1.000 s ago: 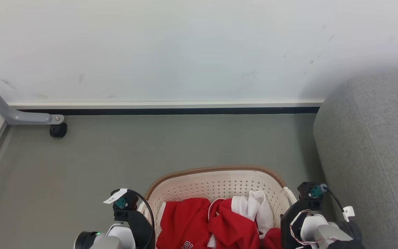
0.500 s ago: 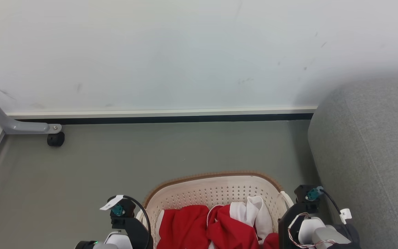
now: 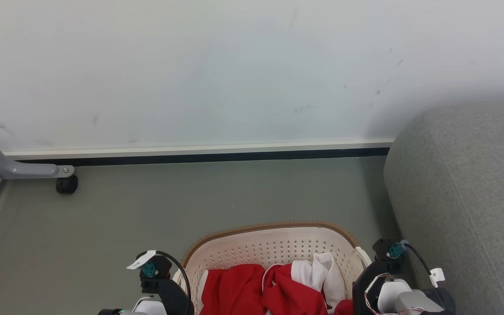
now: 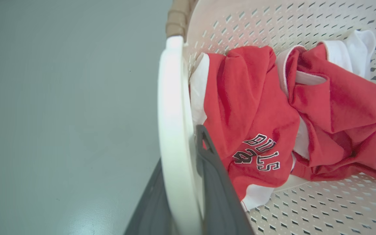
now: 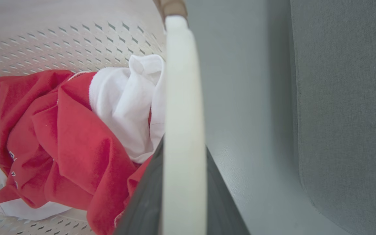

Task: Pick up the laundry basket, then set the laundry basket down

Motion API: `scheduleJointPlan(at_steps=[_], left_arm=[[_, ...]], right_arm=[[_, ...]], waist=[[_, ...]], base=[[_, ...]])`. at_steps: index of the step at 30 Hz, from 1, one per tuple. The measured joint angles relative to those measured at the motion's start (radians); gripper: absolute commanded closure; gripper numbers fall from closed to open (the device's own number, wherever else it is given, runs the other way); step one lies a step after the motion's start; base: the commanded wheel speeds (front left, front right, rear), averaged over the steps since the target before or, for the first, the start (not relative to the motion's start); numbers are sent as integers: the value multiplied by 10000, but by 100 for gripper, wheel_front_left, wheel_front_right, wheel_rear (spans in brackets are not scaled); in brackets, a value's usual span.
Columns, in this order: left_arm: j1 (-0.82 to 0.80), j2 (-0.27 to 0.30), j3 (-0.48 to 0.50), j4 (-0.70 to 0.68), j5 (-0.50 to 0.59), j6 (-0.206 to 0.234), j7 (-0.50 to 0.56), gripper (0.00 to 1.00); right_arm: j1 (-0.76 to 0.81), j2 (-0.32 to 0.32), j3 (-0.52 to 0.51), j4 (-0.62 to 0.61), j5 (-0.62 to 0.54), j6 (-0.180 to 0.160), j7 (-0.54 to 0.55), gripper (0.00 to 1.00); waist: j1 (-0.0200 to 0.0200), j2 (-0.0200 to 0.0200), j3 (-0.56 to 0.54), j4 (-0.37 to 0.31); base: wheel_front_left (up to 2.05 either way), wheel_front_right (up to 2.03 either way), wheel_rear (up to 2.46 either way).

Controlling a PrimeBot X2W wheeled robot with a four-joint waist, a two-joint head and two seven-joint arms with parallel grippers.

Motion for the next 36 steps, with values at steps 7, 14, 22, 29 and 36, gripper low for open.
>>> scheduleJointPlan(at_steps=[7, 14, 22, 29, 36], left_arm=[[0, 0, -10, 2, -2, 0, 0, 100], [14, 0, -13, 6, -4, 0, -2, 100], [27, 0, -25, 8, -4, 0, -13, 100], [31, 0, -31, 12, -21, 0, -17, 100], [37, 4, -46, 17, -33, 0, -46, 100]], right_arm=[[10, 0, 84, 2, 128, -54, 27, 100], [36, 0, 173, 8, 284, -58, 29, 100], [38, 0, 257, 15, 360, -86, 27, 100], [39, -2, 326, 19, 380, -86, 27, 100], [39, -4, 410, 23, 474, -88, 27, 100]], waist=[[0, 0, -49, -92], [0, 1, -68, -157], [0, 1, -61, -175], [0, 1, -53, -175], [0, 1, -27, -176]], base=[[0, 0, 0], [0, 0, 0], [0, 0, 0], [0, 0, 0], [0, 0, 0]])
